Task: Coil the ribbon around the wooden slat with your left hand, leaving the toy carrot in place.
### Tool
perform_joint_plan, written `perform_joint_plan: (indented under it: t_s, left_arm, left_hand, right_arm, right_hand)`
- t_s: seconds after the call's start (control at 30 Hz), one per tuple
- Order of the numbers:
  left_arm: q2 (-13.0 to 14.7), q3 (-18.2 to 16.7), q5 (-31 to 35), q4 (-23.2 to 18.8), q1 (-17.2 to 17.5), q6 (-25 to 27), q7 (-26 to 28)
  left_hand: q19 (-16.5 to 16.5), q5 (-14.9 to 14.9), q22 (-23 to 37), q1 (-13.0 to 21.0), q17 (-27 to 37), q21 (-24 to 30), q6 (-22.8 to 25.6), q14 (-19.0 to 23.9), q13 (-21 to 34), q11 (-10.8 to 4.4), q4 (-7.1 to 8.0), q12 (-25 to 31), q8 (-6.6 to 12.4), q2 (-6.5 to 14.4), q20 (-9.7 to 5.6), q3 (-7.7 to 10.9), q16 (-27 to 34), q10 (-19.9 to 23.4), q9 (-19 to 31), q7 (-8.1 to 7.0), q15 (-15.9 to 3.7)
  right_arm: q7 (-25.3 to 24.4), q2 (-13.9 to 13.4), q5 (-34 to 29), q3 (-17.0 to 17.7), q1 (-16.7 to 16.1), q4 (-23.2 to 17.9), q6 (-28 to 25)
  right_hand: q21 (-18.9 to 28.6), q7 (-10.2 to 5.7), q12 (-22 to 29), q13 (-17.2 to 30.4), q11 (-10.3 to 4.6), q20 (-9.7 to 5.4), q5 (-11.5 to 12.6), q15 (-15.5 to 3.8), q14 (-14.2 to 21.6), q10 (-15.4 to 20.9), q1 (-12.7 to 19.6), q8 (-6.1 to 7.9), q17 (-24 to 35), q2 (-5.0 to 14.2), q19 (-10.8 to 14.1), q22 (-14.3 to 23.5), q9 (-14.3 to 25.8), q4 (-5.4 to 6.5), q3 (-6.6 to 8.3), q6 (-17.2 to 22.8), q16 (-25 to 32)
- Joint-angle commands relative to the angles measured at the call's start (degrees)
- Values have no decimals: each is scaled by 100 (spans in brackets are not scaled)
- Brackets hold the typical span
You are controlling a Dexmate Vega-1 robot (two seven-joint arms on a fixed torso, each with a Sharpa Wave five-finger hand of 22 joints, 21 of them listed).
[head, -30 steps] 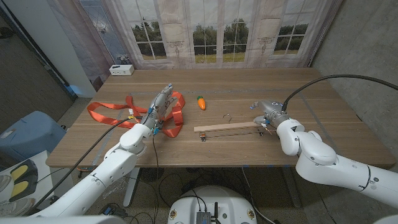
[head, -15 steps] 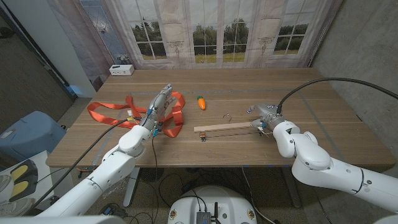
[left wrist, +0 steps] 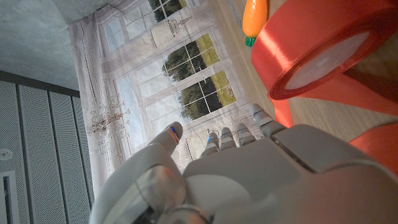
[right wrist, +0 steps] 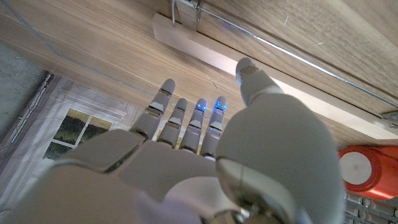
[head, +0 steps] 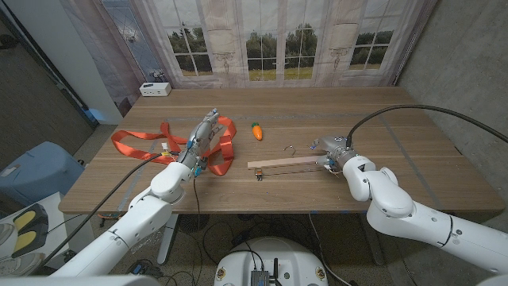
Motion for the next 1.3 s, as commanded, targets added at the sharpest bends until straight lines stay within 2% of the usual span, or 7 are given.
perform_joint_plan:
  t_s: [0.03, 0.5, 0.77, 1.17, 1.27, 1.3]
  left_arm:
    - [12, -23, 15, -50, 42, 57, 56]
    - [1, -35, 2, -53, 65, 70, 77]
    - [6, -41, 14, -79, 85, 84, 104]
    - [17, -40, 9, -108, 74, 120, 97]
    - [20, -40, 12, -116, 71, 129, 100]
    - [20, -40, 12, -120, 71, 133, 103]
  left_hand:
    - [22, -9, 27, -36, 18, -16, -5, -24, 11, 19, -24, 28, 22, -11, 47, 7, 13, -5, 25, 9, 45]
    - [29, -10, 28, -45, 18, -32, -8, -23, 11, 22, -25, 27, 20, -8, 55, 11, 14, -5, 25, 0, 47]
    - [28, -9, 29, -51, 19, -43, -8, -23, 11, 26, -24, 29, 20, -3, 58, 14, 14, 0, 25, 1, 42]
    - [34, -8, 30, -58, 19, -56, -5, -24, 11, 18, -23, 27, 21, 1, 60, 18, 14, -5, 25, -13, 38]
    - [36, -7, 30, -60, 19, -59, -4, -22, 11, 20, -23, 27, 21, 2, 62, 19, 15, -3, 25, -13, 37]
    - [36, -7, 30, -61, 19, -60, -4, -23, 11, 24, -23, 26, 21, 2, 58, 19, 14, -5, 25, -16, 41]
  right_arm:
    - [260, 265, -269, 84, -11, 342, 300]
    - [703, 471, -731, 20, 97, 634, 451]
    - [990, 580, -955, 9, 149, 788, 493]
    - [1315, 721, -1139, 27, 179, 1015, 559]
    - [1332, 744, -1164, 36, 178, 1076, 578]
    - [1325, 756, -1187, 34, 174, 1095, 576]
  right_hand:
    - [-3, 3, 24, 20, 20, -17, 56, -499, 58, 79, 100, 43, 21, 20, 38, 25, 10, 25, 9, 82, 54]
    - [-12, -22, 47, 22, -10, -34, 62, -520, 77, 191, 176, 57, 24, 53, 56, 25, 10, 26, -21, 197, 67]
    - [-19, -15, 51, 23, 20, -51, 66, -523, 74, 234, 230, 55, 29, 96, 62, 26, 10, 28, -26, 238, 71]
    - [-37, 33, 158, 28, 40, -49, 39, -555, 215, 644, 339, 165, 37, 164, 109, 27, 8, 54, -135, 739, 140]
    - [-43, 58, 218, 30, 45, -35, 24, -582, 276, 859, 365, 217, 41, 185, 132, 28, 6, 64, -192, 978, 169]
    - [-42, 39, 282, 34, 61, -41, 19, -609, 344, 1064, 407, 268, 43, 222, 164, 28, 6, 64, -220, 1202, 196]
